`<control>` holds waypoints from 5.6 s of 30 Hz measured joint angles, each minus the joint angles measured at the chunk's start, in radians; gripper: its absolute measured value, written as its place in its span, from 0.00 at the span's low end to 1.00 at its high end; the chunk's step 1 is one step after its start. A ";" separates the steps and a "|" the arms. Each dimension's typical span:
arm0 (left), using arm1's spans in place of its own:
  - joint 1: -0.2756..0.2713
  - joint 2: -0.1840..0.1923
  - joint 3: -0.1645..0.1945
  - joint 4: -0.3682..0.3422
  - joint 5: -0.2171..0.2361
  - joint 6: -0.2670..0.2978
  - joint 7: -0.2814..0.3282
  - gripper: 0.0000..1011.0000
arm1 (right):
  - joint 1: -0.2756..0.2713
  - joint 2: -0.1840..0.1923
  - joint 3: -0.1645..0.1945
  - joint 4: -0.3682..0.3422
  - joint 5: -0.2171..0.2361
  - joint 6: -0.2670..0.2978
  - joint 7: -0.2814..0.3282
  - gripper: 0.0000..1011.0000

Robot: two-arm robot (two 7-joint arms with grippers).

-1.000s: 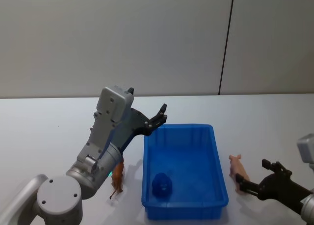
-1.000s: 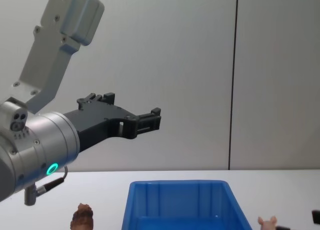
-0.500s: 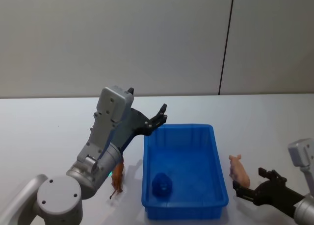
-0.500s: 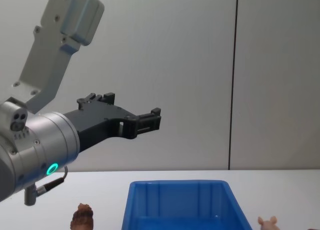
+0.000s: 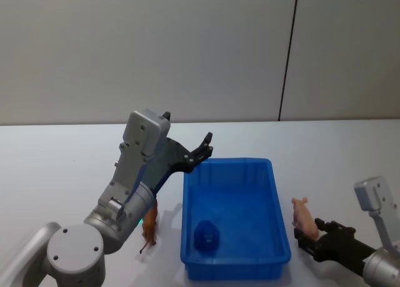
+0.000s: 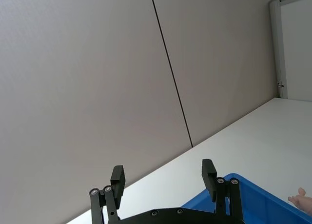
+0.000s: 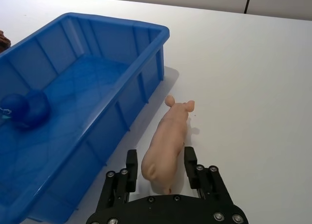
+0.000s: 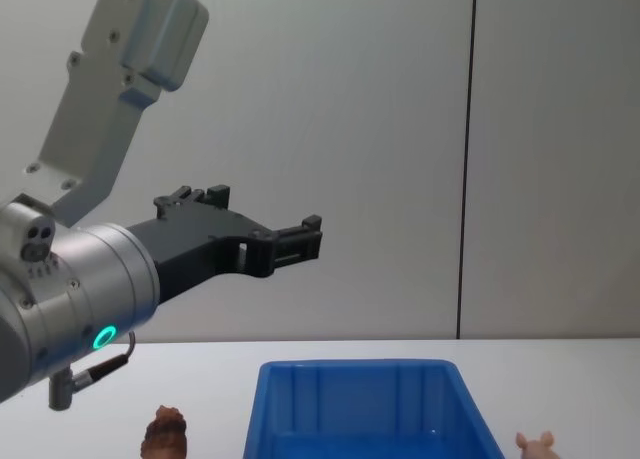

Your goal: Pick up the two dolls from the table and place them into the box.

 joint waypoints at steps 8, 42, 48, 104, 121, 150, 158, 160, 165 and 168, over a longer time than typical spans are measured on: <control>0.000 0.000 0.000 0.000 0.000 0.000 0.000 0.99 | 0.010 -0.009 -0.003 0.009 -0.004 0.002 -0.012 0.38; 0.000 0.000 0.000 0.000 0.000 0.000 0.000 0.99 | 0.052 -0.016 0.006 -0.138 -0.047 -0.133 0.004 0.37; 0.000 0.000 0.000 0.000 0.000 0.000 0.000 0.99 | 0.071 -0.036 -0.010 -0.149 -0.046 -0.112 0.049 0.37; 0.011 0.004 -0.001 -0.010 -0.003 0.013 0.018 0.99 | -0.034 0.070 0.028 -0.183 0.065 -0.189 0.048 0.99; 0.109 0.048 -0.011 -0.082 -0.088 0.090 0.156 0.99 | -0.048 0.089 0.040 -0.186 0.081 -0.202 0.046 0.99; 0.182 0.084 -0.035 -0.045 -0.183 0.228 0.171 0.99 | -0.052 0.096 0.044 -0.187 0.086 -0.207 0.046 0.99; 0.175 0.080 -0.040 -0.010 -0.177 0.249 0.140 0.99 | -0.053 0.096 0.044 -0.187 0.086 -0.207 0.046 0.99; 0.172 0.078 -0.041 -0.003 -0.175 0.252 0.132 0.99 | -0.053 0.096 0.044 -0.187 0.086 -0.207 0.046 0.99; 0.164 0.072 -0.043 0.022 -0.168 0.263 0.108 0.99 | -0.053 0.096 0.044 -0.187 0.086 -0.207 0.046 0.99; 0.159 0.068 -0.044 0.037 -0.165 0.269 0.094 0.99 | -0.053 0.096 0.044 -0.187 0.086 -0.207 0.046 0.99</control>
